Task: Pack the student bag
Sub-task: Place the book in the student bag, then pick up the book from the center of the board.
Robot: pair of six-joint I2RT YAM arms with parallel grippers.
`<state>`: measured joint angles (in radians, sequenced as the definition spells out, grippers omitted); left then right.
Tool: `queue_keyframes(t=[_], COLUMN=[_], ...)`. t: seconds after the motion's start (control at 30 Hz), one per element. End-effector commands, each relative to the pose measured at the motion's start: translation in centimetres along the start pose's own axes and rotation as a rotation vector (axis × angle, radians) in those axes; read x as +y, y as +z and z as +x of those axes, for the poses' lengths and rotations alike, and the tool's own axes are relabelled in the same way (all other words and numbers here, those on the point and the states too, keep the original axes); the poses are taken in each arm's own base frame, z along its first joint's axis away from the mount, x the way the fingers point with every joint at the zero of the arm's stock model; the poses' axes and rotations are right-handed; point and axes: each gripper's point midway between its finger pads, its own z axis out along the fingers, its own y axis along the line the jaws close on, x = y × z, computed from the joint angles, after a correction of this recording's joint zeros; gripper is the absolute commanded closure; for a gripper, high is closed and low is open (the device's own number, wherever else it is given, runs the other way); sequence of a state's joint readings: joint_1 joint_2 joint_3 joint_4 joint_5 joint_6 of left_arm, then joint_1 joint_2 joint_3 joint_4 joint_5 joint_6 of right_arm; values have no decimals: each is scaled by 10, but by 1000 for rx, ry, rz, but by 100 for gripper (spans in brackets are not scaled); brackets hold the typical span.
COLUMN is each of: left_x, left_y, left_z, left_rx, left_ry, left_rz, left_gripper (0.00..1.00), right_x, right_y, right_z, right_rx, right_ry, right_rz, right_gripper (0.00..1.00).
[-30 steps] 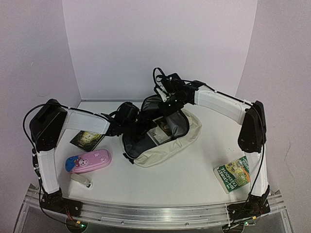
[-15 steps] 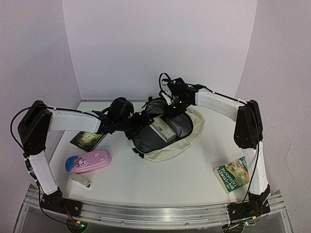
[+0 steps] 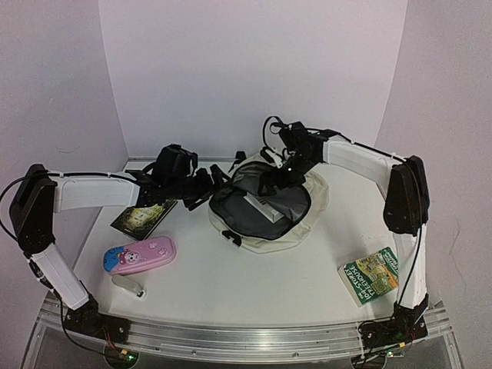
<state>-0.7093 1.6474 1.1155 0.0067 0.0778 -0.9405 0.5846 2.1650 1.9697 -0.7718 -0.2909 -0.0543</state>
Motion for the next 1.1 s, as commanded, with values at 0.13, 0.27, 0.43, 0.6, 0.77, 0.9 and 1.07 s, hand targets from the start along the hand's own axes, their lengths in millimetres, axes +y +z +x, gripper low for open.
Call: queue_keyframes(t=[0.13,0.27,0.43,0.6,0.77,0.9,1.07], left_x=[-14,-13,-14,-20,-23,-23,-21], left_y=[-22,-21,-11,-2,-2,-5,-10], left_z=[15,18,27,30,30,28,25], left_rx=[35,37,68,83,86,75,56], left_ry=[143,142,133,130,138,140,137], left_rz=[26,32,49,81,85,79,69], left_gripper=[0,0,0,0,0,0,0], right_x=[-35,-73,-92,-107,-128,-130,-142], right_y=[-110,-135,-165,-181,-201,-202,-194], right_z=[56,135,226,306,354,387,425], right_rx=[49,202,363,537,628,741,874], right_ry=[-8,40,61,14,2,-87,-183], right_rz=[44,83,95,138,104,65,54], right_gripper=[2,2,2,2,2,2,2])
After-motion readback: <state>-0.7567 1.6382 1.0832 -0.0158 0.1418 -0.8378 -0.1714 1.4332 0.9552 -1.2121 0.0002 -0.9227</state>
